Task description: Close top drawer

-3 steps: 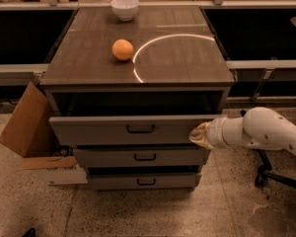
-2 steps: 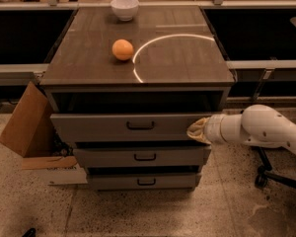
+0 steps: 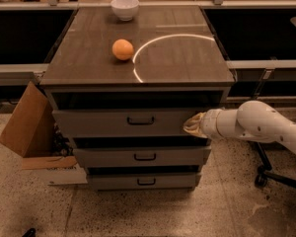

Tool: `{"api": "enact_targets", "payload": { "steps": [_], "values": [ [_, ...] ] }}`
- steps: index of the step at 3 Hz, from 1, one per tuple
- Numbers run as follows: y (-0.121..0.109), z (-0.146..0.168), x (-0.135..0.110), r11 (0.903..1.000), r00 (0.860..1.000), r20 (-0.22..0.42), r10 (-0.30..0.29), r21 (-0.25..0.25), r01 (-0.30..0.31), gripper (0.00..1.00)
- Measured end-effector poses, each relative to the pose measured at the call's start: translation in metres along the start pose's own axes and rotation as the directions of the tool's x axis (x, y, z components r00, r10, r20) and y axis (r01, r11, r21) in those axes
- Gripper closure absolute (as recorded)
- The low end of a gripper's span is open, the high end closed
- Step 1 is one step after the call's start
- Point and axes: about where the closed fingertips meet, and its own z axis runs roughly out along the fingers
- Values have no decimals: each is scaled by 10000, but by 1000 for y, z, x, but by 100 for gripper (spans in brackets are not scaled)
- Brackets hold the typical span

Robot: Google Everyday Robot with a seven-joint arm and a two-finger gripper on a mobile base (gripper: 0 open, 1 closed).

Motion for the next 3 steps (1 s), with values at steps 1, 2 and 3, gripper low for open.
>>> {"api": "enact_targets", "payload": {
  "steps": [1,2,3],
  "values": [
    [5,-13,0,9995,9996,234,-153,-256,159,100],
    [18,-54,2,9971,9972,680,-315,-669,361,100],
    [31,-88,7,9913,9950,923,-372,-1226,484,100]
  ]
}}
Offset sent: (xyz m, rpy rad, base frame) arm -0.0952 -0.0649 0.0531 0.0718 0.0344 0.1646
